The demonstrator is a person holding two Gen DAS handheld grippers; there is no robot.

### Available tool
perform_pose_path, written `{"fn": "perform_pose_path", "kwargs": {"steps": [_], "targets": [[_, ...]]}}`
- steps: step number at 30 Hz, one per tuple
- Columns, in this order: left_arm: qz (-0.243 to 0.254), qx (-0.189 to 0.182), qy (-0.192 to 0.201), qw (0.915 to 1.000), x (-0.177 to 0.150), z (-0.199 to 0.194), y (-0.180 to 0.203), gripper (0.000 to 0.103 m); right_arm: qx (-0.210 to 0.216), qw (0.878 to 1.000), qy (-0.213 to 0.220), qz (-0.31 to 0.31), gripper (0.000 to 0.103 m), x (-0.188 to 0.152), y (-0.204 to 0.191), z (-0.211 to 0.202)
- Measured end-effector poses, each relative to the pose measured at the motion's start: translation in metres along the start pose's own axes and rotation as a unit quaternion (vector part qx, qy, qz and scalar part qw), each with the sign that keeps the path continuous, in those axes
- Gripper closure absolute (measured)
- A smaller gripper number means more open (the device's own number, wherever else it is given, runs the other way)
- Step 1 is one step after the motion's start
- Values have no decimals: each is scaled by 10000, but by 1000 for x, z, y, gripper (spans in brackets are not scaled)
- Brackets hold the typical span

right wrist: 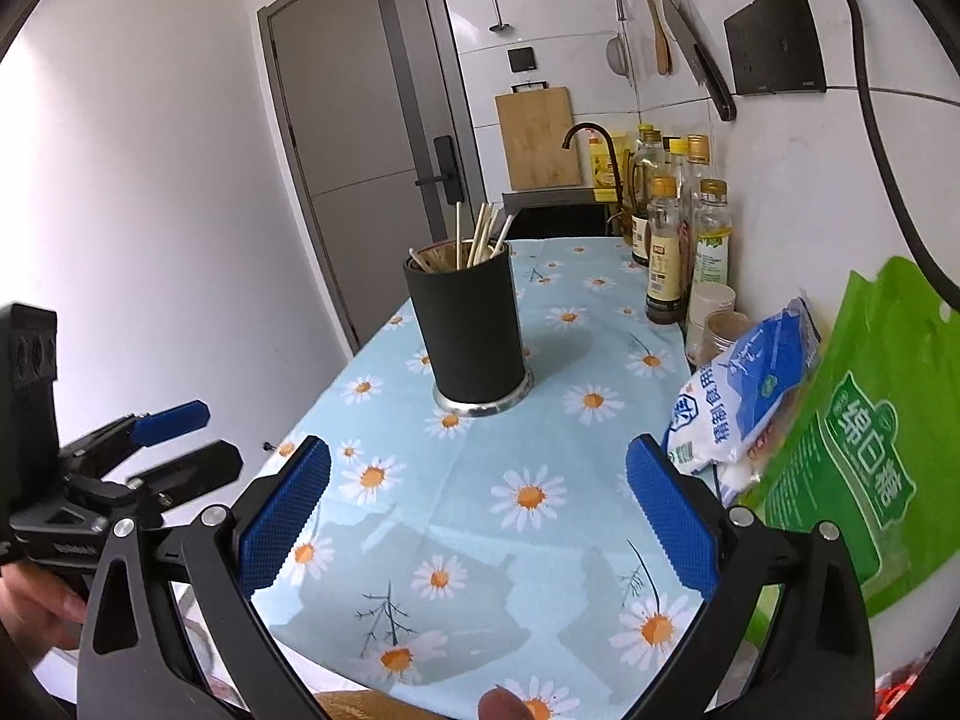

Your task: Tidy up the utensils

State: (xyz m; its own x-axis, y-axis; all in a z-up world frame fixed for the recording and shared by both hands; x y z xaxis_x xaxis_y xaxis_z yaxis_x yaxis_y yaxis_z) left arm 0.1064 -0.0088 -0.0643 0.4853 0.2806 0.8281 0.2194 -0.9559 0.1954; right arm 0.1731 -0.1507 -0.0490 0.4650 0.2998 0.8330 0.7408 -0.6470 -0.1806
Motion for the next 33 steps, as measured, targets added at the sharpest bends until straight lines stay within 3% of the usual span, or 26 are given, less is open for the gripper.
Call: {"fn": "perform_pose_path", "kwargs": {"steps": [14,33], "targets": [[3,194,-336,9992,-26,0,-15,7,-106,9994,-279,168,5,-31,-12,7],[19,198,-330,9993,-25,6,-14,7,-180,9995,-257,5,5,-25,-12,9]]}}
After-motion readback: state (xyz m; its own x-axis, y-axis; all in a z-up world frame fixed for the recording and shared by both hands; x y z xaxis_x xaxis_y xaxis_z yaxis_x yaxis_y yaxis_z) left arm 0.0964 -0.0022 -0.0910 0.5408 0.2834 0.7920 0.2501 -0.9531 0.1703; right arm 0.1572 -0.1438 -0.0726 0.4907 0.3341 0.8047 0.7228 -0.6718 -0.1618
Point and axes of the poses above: each gripper's, at about its wrist camera, not at the fingertips, and z roughly the way its jaws point, y to its right, x to its top, the point moved 9 cm from there along z, roughly the way its jaws point
